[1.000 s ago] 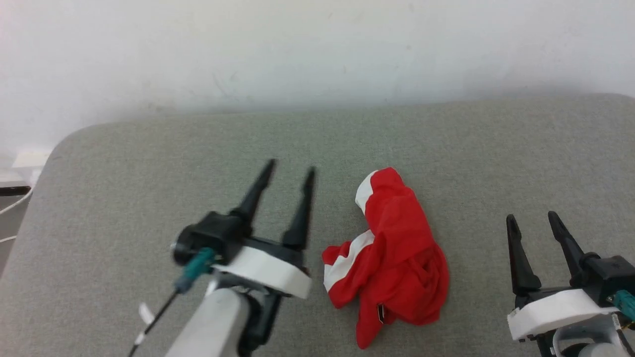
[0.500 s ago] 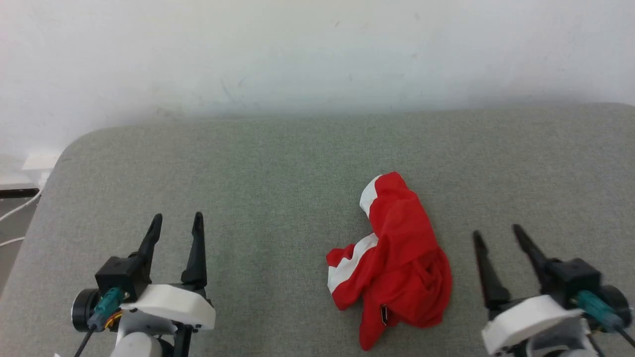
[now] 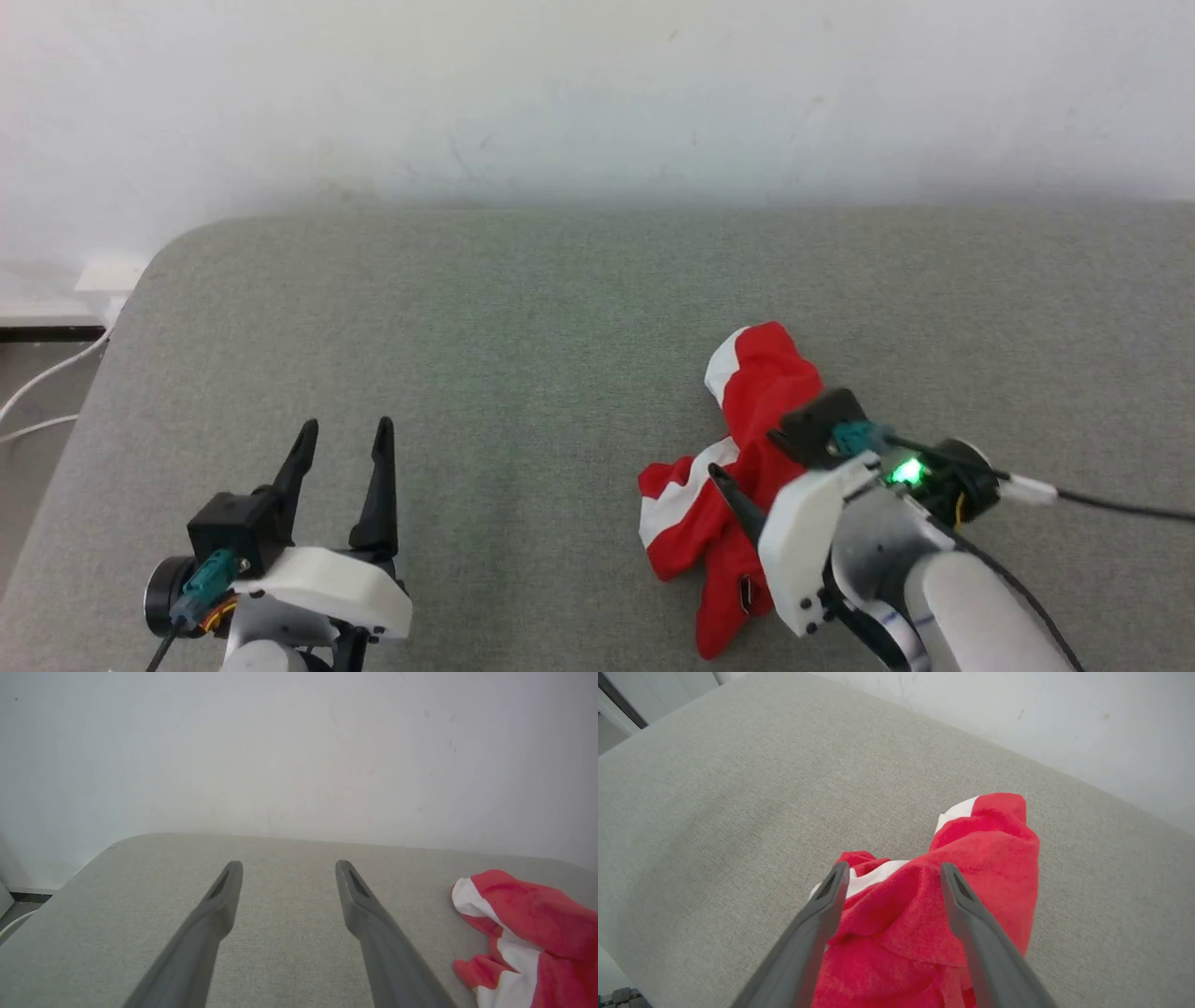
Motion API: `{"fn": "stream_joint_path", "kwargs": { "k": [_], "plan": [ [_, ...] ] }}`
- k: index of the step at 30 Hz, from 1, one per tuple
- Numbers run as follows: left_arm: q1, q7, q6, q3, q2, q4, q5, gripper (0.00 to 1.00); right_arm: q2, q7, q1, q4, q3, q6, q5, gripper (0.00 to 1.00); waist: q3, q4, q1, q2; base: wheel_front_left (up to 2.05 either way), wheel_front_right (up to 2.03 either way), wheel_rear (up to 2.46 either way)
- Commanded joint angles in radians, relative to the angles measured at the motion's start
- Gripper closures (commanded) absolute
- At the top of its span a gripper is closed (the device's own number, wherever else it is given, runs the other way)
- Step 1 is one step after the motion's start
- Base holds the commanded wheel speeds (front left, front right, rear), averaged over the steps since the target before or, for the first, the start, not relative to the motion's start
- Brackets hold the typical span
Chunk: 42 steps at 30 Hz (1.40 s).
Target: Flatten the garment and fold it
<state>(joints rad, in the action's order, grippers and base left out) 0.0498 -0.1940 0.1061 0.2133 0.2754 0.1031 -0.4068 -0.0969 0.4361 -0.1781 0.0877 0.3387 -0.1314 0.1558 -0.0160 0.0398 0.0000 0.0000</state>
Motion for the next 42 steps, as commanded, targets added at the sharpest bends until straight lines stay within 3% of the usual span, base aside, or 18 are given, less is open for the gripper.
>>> {"fn": "stream_joint_path", "kwargs": {
  "k": [1, 6, 7, 8, 9, 10, 17, 26, 27, 28, 29, 30, 38, 42],
  "plan": [
    [0.006, -0.002, -0.003, 0.003, -0.004, -0.007, -0.006, 0.0, -0.008, 0.033, -0.037, 0.017, 0.012, 0.001, -0.005, 0.0, -0.006, 0.009, 0.0, 0.0, 0.0, 0.0, 0.0],
    [0.019, -0.007, -0.006, 0.017, -0.018, -0.003, -0.008, 0.0, -0.04, 0.134, -0.111, 0.101, 0.054, 0.001, -0.023, 0.0, -0.016, 0.027, 0.0, 0.0, 0.0, 0.0, 0.0],
    [0.021, -0.008, -0.007, 0.02, -0.021, 0.0, -0.008, 0.0, -0.045, 0.157, -0.115, 0.119, 0.06, 0.001, -0.021, 0.5, -0.016, 0.029, 0.0, 0.0, 0.0, 0.0, 0.0],
    [0.023, -0.009, -0.008, 0.022, -0.022, 0.002, -0.009, 0.0, -0.044, 0.171, -0.117, 0.13, 0.058, 0.001, -0.011, 0.65, -0.017, 0.031, 0.0, 0.0, 0.0, 0.0, 0.0],
    [0.024, -0.011, -0.008, 0.023, -0.024, 0.004, -0.01, 0.0, -0.048, 0.182, -0.118, 0.138, 0.059, 0.001, -0.006, 0.94, -0.017, 0.032, 0.0, 0.0, 0.0, 0.0, 0.0],
    [0.025, -0.012, -0.008, 0.024, -0.025, 0.005, -0.011, 0.0, -0.053, 0.192, -0.117, 0.143, 0.06, 0.001, -0.002, 1.0, -0.018, 0.033, 0.0, 0.0, 0.0, 0.0, 0.0],
    [0.023, -0.019, -0.003, 0.02, -0.02, 0.008, -0.013, 0.0, -0.066, 0.104, -0.078, 0.074, -0.054, 0.001, 0.003, 1.0, -0.02, 0.02, 0.0, 0.0, 0.0, 0.0, 0.0],
    [0.017, -0.019, 0.008, 0.018, -0.013, -0.001, -0.017, 0.0, 0.007, -0.008, 0.142, -0.041, -0.447, 0.001, -0.04, 1.0, -0.021, -0.007, 0.0, 0.0, 0.0, 0.0, 0.0],
    [0.017, -0.019, 0.008, 0.019, -0.013, -0.001, -0.018, 0.0, 0.017, -0.013, 0.166, -0.038, -0.482, 0.001, -0.039, 0.95, -0.021, -0.009, 0.0, 0.0, 0.0, 0.0, 0.0],
    [0.017, -0.019, 0.009, 0.019, -0.012, -0.001, -0.018, 0.0, 0.025, -0.016, 0.188, -0.032, -0.507, 0.001, -0.035, 0.74, -0.021, -0.011, 0.0, 0.0, 0.0, 0.0, 0.0],
    [0.016, -0.019, 0.01, 0.019, -0.012, 0.0, -0.019, 0.0, 0.032, -0.017, 0.209, -0.023, -0.523, 0.001, -0.033, 0.2, -0.021, -0.014, 0.0, 0.0, 0.0, 0.0, 0.0],
    [0.016, -0.019, 0.01, 0.019, -0.012, -0.001, -0.02, 0.0, 0.036, -0.025, 0.225, -0.017, -0.532, 0.001, -0.033, 0.0, -0.022, -0.015, 0.0, 0.0, 0.0, 0.0, 0.0],
    [0.016, -0.025, 0.019, 0.019, -0.017, 0.0, -0.027, 0.0, 0.046, -0.182, 0.247, -0.052, -0.536, 0.001, 0.029, 0.0, -0.021, -0.022, 0.0, 0.0, 0.0, 0.0, 0.0],
    [0.012, -0.026, 0.022, 0.023, -0.021, 0.005, -0.03, 0.0, 0.046, -0.16, 0.242, -0.091, -0.502, 0.001, 0.016, 0.0, -0.012, -0.021, 0.0, 0.0, 0.0, 0.0, 0.0]
  ]
}}
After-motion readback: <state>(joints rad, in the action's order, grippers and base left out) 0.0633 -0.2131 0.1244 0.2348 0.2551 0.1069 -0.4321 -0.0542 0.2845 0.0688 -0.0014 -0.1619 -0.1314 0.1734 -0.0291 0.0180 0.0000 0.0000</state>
